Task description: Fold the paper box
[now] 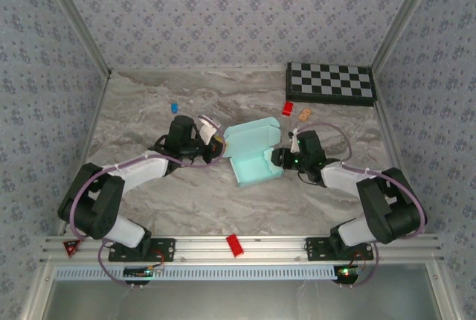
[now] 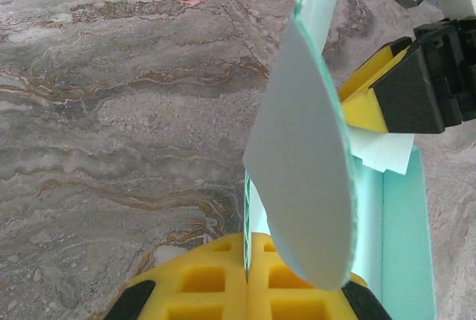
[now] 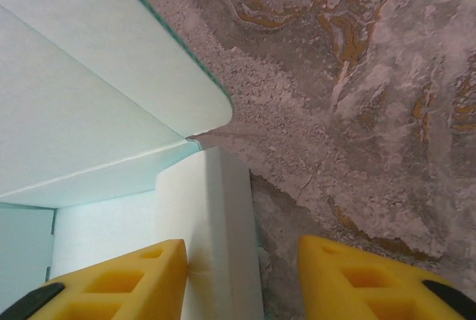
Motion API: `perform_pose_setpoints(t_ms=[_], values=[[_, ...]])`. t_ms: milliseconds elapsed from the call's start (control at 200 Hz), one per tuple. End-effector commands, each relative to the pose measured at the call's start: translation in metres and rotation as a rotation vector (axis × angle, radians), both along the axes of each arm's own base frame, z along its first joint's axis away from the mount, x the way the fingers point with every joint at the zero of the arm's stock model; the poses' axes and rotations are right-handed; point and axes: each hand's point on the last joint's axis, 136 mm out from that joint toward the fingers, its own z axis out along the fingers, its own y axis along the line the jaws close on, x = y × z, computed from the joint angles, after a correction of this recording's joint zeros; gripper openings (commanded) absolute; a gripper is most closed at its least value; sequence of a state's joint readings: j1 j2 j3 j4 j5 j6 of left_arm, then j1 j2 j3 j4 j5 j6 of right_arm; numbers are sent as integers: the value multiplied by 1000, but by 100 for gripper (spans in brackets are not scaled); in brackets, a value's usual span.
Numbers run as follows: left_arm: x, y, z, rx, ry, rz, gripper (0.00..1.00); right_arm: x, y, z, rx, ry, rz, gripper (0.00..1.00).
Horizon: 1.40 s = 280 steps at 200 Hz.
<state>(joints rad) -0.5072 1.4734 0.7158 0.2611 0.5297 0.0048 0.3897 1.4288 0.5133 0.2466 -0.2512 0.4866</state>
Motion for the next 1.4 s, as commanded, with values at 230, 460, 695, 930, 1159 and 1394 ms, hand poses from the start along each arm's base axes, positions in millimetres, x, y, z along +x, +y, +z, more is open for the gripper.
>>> perform_pose_setpoints(t_ms=[230, 460, 695, 930, 1159, 1394], values=[[-3, -2, 6, -16, -2, -5, 0, 9, 3, -5, -59, 16, -21, 37], [-1, -1, 7, -10, -5, -4, 0, 5, -7, -13, -159, 33, -55, 32], [3, 2, 8, -23, 27, 15, 0, 0, -14, -18, -249, 38, -69, 30], [7, 2, 9, -52, 87, 18, 0, 0, -22, -21, -329, 39, -97, 24], [6, 0, 12, -57, 87, 2, 0, -2, -15, -24, -345, 45, -57, 28], [6, -1, 10, -54, 96, -7, 0, 1, -11, -23, -347, 42, -50, 32]])
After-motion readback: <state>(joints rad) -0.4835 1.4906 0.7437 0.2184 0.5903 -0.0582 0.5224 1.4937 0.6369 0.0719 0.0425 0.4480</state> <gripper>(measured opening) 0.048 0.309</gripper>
